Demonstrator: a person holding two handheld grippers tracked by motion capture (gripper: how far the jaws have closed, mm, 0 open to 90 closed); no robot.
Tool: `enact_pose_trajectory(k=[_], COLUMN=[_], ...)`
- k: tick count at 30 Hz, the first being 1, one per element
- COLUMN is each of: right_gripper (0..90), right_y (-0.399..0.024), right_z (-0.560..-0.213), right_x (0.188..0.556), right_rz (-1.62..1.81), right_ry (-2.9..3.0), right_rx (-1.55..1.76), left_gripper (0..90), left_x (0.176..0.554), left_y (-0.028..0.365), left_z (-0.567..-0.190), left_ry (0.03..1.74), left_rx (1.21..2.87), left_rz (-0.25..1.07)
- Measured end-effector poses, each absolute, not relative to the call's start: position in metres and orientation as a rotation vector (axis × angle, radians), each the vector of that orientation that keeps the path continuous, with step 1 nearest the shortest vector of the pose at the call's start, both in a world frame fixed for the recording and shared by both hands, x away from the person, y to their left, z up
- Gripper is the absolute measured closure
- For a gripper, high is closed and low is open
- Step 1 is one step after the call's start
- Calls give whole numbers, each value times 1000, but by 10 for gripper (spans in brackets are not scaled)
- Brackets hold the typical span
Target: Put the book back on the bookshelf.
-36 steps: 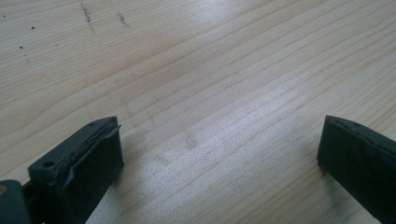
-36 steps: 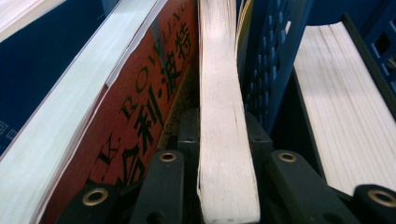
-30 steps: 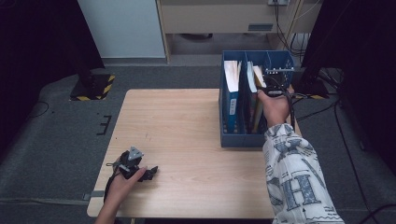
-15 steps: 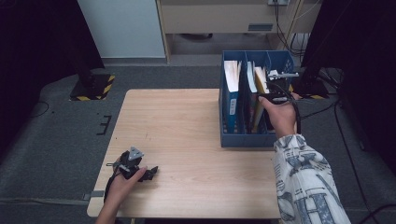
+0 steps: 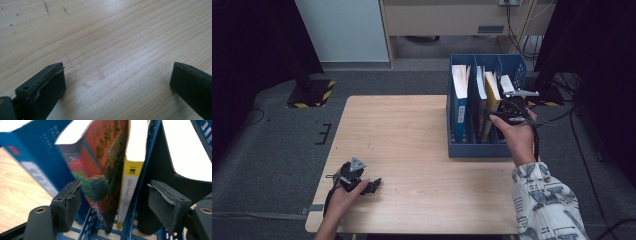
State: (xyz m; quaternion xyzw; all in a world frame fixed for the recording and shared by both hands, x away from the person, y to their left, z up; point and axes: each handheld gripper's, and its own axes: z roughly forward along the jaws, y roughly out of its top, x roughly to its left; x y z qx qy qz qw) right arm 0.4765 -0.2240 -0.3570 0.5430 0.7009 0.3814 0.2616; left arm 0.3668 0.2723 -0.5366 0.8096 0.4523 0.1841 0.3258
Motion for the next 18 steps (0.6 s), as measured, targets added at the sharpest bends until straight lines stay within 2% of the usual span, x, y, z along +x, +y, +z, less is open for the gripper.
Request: enact_pose_trajectory(k=[18], right_gripper=[143], right_y=[-218], right_z=[-369], right_x=[447], right_rz=[1104], right_ry=[1975], right_rx=[1427], left_gripper=[0], left_x=[368], left_y=[271], left_z=[-537], left_ry=[1183], left_rx=[2117], left_rz=[481])
